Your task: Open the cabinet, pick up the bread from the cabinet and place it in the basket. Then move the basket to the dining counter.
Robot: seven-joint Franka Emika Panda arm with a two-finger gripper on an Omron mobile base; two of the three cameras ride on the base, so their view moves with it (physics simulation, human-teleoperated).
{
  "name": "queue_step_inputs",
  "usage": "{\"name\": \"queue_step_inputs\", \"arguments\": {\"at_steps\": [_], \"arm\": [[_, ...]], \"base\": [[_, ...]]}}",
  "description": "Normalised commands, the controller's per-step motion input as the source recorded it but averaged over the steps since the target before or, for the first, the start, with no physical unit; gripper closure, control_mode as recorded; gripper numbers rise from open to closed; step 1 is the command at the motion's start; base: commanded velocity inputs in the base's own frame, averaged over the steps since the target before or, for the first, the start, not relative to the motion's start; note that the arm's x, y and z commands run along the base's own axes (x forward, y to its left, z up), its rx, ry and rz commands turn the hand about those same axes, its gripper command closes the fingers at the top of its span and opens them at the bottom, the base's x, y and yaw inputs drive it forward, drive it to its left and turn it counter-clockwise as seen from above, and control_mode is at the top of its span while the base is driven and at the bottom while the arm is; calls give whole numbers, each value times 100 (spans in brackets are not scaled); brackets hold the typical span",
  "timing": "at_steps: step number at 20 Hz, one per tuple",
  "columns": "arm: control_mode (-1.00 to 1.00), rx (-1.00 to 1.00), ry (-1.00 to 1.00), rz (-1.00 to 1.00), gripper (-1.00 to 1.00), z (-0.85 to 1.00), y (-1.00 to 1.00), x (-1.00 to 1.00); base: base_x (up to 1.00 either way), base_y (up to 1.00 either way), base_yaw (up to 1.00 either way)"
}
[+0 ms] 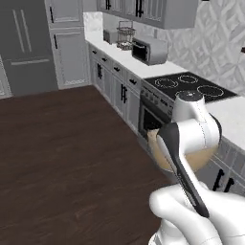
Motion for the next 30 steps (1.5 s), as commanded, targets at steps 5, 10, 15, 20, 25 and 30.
{"name": "queue_step_inputs", "arguments": {"at_steps": [5,10,15,20,25,30], "arm": [[100,0,0,0,100,0,0,0],[100,0,0,0,100,0,0,0],[100,0,0,0,100,0,0,0],[100,0,0,0,100,0,0,0],[100,0,0,0,100,0,0,0],[100,0,0,0,100,0,0,0]], "base": [[1,-18,99],[47,-33,84],[67,-29,83],[87,-24,80],[100,-21,74],[100,-22,74]]}}
